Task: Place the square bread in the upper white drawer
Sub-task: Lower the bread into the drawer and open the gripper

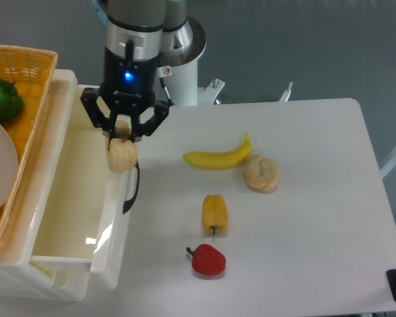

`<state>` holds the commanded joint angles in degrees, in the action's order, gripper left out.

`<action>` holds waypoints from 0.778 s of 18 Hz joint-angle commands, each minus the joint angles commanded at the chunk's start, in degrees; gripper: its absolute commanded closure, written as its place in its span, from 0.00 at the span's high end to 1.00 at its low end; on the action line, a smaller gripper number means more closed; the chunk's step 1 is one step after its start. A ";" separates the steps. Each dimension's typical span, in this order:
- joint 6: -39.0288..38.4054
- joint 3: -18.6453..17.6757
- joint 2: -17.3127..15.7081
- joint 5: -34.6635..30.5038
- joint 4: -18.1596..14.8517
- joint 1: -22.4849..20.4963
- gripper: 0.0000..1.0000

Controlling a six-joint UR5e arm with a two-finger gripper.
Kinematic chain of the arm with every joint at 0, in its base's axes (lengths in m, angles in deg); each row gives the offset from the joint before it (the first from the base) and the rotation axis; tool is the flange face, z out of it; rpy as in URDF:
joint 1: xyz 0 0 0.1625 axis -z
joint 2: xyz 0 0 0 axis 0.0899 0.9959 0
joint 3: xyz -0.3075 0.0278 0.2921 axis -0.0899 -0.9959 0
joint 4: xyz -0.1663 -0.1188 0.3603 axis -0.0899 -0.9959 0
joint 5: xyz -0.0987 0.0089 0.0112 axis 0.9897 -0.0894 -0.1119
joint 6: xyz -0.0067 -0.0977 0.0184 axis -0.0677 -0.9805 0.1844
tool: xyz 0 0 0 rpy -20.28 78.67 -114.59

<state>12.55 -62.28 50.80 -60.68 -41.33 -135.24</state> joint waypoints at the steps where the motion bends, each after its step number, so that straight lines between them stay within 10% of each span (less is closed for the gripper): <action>1: 0.00 0.00 0.09 0.00 0.00 0.00 0.42; 14: 0.09 0.09 0.88 0.52 1.32 2.55 0.61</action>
<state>12.64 -62.19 51.69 -60.15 -40.01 -132.69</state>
